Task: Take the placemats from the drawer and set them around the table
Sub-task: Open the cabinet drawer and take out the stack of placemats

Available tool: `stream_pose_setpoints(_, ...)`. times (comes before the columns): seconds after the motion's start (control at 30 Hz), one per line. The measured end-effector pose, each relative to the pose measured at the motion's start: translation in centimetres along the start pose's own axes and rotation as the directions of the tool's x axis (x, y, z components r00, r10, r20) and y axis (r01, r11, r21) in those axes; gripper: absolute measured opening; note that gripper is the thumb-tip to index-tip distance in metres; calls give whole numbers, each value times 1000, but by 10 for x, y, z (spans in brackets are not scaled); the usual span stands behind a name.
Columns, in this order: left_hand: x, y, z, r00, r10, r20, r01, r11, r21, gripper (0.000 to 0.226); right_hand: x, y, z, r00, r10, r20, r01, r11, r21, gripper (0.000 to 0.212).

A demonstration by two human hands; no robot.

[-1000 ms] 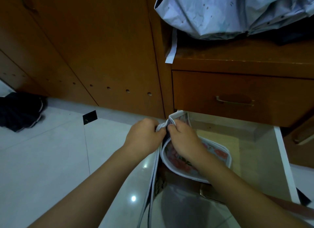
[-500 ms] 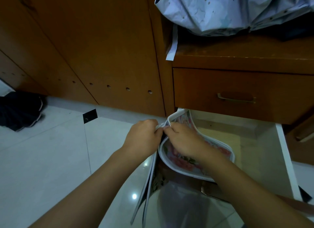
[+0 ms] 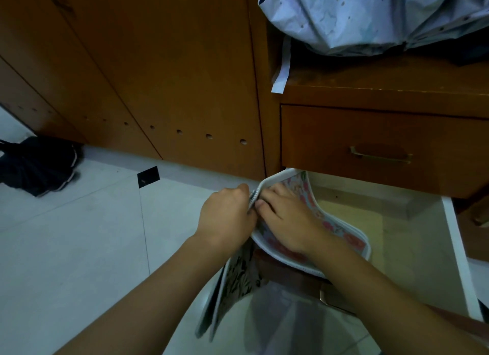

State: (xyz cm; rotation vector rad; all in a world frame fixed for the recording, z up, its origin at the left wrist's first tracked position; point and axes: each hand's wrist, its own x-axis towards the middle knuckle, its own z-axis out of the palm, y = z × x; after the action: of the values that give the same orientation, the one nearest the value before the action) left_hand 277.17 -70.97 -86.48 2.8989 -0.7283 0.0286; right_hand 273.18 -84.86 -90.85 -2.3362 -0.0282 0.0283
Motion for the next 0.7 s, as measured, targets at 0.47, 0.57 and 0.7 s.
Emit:
stream_pose_setpoints(0.47,-12,-23,-33,992,-4,-127,14,997,71,15,16,-52,-23,980,-142,-137,116,976,-183,46)
stream_pose_setpoints(0.57,-19,-28,-43,989,-11,-146,20,998,63,15,20,-70,-23,981,-183,-70,168,969,-183,52)
stream_pose_setpoints(0.7,-27,-41,-64,980,-49,-191,59,997,49,8,26,-100,-28,972,-233,-11,228,959,-168,55)
